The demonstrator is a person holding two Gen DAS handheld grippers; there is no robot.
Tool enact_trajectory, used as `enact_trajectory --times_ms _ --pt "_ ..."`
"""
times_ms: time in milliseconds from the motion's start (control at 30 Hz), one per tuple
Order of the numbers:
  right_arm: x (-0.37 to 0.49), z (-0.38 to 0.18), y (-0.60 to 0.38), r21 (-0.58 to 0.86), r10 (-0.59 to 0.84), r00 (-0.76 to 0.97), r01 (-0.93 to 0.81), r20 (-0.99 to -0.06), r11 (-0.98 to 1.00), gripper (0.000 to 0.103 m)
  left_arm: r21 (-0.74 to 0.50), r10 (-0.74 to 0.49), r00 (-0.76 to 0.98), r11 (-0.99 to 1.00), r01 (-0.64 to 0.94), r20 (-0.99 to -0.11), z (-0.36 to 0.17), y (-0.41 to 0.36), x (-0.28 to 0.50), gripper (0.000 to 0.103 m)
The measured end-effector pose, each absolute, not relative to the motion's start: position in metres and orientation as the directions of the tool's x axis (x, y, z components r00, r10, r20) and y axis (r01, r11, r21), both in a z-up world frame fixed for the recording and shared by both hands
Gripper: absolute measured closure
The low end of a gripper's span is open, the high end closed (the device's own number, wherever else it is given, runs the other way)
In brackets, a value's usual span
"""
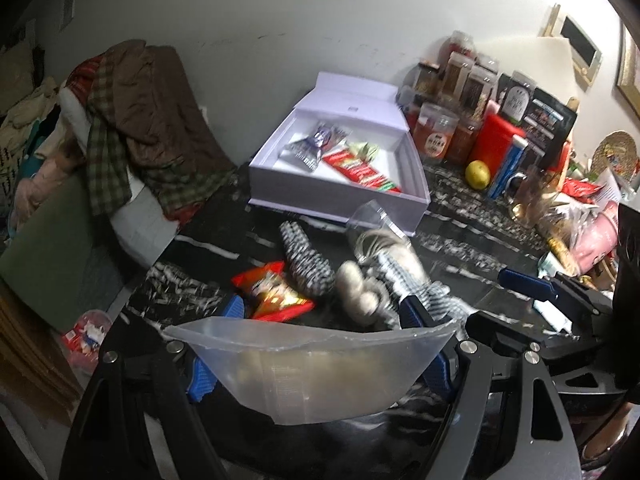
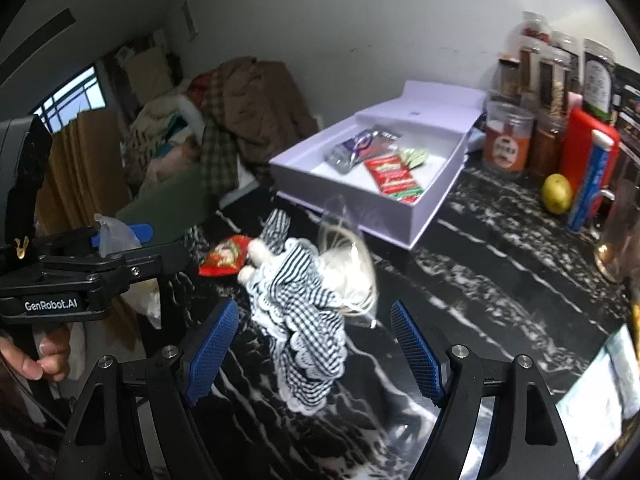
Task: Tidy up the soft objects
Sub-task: 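Move right tool to the gingham lace plush and grasp it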
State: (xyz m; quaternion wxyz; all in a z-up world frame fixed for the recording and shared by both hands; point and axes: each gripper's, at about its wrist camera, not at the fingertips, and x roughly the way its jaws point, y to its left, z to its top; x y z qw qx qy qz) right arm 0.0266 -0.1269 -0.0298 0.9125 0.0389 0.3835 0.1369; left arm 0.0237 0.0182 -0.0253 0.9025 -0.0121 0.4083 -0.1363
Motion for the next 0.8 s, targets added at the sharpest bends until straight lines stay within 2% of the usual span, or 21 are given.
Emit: enact_trajectory --times_ms 300,467,500,533,600,800 --pt "0.046 -0.059 -0.104 0.125 0.266 0.613 -0.263 -0.744 0.957 0.023 -0.09 -0.185 0.643 0.98 0.178 -0.743 -0.039 0.034 0.022 0.022" --pt "0.058 -0.077 -0.099 0.121 0.256 0.565 -0.266 -0.785 0.956 0.024 -0.103 -0.195 0.64 0.979 0.179 -0.743 -0.041 0.035 0.026 0.022" --pt "0.059 -0.081 -0.099 0.127 0.258 0.551 -0.265 -0.793 0.956 0.034 -0.104 -0.197 0.64 0.978 0.181 -0.743 -0.041 0.034 0.027 0.022" --pt "0.061 -0.084 -0.1 0.148 0.274 0.528 -0.269 -0.804 0.952 0.053 -0.103 -0.198 0.64 0.978 0.183 -0.743 -0.041 0.033 0.028 0.022" --pt "0.062 -0.087 -0.104 0.179 0.289 0.5 -0.257 -0.817 0.95 0.066 -0.096 -0.195 0.641 0.978 0.186 -0.742 -0.041 0.031 0.029 0.022" --pt "0.045 -0.075 -0.122 0.228 0.326 0.53 -0.244 -0.783 0.943 0.069 -0.105 -0.216 0.635 0.972 0.208 -0.741 -0.041 0.022 0.035 0.022"
